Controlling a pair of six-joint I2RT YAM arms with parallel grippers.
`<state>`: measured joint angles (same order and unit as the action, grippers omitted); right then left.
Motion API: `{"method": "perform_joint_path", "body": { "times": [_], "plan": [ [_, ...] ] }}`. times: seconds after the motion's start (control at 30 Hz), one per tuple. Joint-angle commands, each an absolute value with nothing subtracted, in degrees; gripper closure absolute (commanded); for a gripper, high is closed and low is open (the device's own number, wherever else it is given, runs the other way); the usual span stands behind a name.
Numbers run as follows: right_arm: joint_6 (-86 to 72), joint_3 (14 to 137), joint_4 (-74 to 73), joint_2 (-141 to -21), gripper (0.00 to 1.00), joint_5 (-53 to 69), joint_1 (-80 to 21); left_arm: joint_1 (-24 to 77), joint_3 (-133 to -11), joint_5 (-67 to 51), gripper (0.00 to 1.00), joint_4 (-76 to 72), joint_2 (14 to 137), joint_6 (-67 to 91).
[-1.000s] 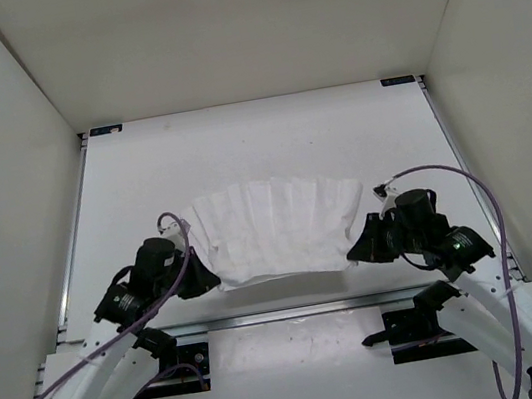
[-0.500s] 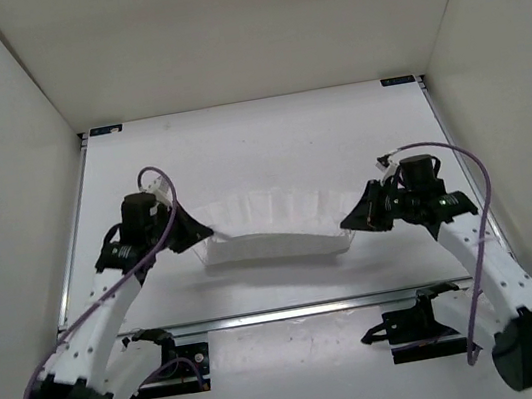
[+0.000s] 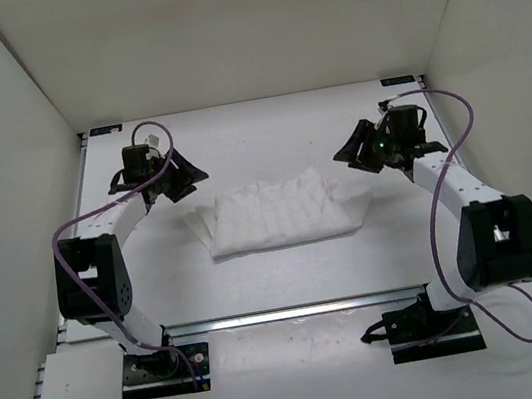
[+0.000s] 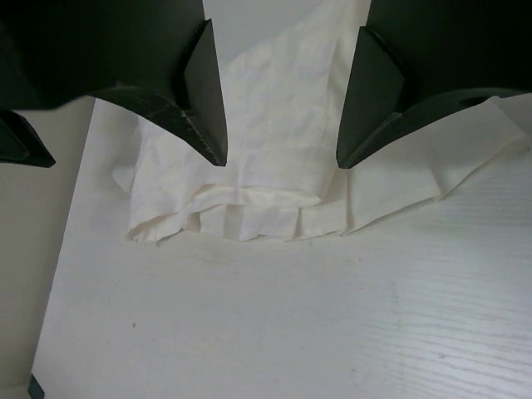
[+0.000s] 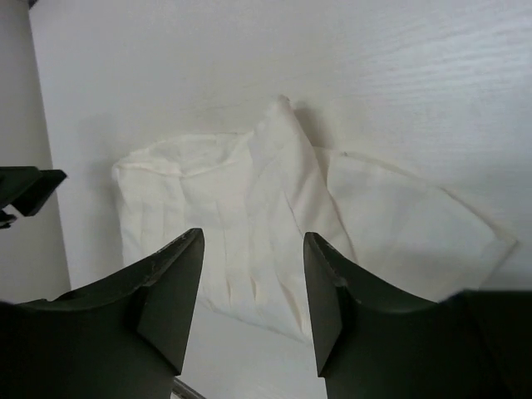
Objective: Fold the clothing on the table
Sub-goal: Fold the skirt
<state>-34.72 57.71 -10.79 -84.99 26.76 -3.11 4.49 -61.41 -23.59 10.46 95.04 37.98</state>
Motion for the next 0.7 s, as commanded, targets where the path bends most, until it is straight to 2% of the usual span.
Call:
{"method": "perform_joint_path", "body": {
  "times": [0.0,0.2,0.3,0.37,0.5,0.67],
  "plan": [
    [-33.40,52.67,-12.03,-78.59,0.52,19.44,-4.13,5.27,-59.27,-26.55,0.33,10.11,88.88,35.60],
    [-31.55,40.89,-15.38,-70.85,0.51,18.81,-5.54,9.13,-38.27,-22.33,0.32,8.00,72.02,35.68],
    [-33.48,34.57,-13.72,-65.93,0.50,17.84,-6.24,11.07,-31.14,-17.93,0.28,7.74,64.45,37.17],
    [-36.46,30.51,-11.43,-63.12,0.47,19.15,-5.72,11.69,-28.22,-17.31,0.26,7.39,61.89,37.96],
    [-41.91,23.04,-4.76,-62.14,0.41,23.64,-2.90,14.23,-25.23,-15.65,0.24,8.53,61.26,37.62],
    [-44.03,21.54,-0.36,-64.42,0.37,22.41,-4.40,15.64,-22.76,-14.76,0.23,5.37,64.42,38.05]
  ]
}}
